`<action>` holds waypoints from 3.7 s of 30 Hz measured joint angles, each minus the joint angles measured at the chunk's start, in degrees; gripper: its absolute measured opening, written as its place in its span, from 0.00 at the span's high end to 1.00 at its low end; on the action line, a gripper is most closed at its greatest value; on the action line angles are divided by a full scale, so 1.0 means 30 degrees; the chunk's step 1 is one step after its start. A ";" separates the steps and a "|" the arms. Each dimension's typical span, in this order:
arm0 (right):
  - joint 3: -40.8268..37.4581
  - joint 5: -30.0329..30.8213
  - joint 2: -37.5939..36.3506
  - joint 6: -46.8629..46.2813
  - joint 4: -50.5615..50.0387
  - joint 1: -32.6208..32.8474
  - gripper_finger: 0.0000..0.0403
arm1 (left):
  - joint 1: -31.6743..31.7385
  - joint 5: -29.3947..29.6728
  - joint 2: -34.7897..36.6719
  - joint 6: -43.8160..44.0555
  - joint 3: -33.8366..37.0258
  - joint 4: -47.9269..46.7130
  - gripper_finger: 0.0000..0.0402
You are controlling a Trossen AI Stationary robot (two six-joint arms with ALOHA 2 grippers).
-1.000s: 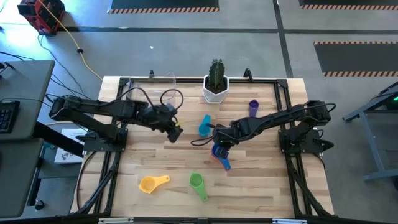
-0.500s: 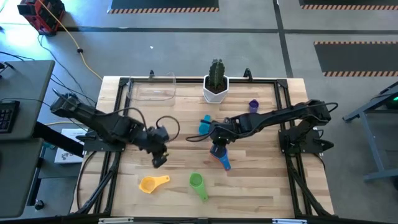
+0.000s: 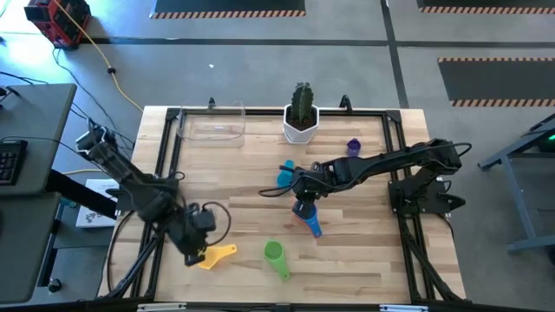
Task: Nest measuring cups in basket
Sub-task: Stack the yellow measuring cup on the blue measuring cup
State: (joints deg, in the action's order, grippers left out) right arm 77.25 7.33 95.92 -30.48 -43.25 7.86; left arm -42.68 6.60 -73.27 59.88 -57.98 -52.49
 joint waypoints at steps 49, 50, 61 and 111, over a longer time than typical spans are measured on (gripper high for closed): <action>0.0000 -0.0981 0.0000 -0.0554 -0.0077 0.0000 0.78 | -0.0309 0.0093 -0.7462 -0.2554 -0.0071 -0.0125 0.99; 0.0000 -0.1081 0.0000 -0.0687 -0.0080 0.0000 0.78 | -0.0004 0.0276 -0.7469 -0.3213 -0.0248 -0.0132 0.99; 0.0000 -0.4826 0.0000 -0.1481 -0.0080 0.0000 0.78 | 0.4732 0.3798 -0.7484 -1.1648 -0.2648 -0.0234 0.99; 0.0000 -0.6430 0.0000 -0.6907 0.5814 -0.0240 0.99 | 0.9553 0.8615 -0.7477 -2.6442 -0.8922 0.1041 0.94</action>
State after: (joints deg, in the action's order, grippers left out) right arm 77.25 -11.96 95.92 -51.20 -25.80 7.14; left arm -14.03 32.44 -95.70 -19.45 -84.75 -49.36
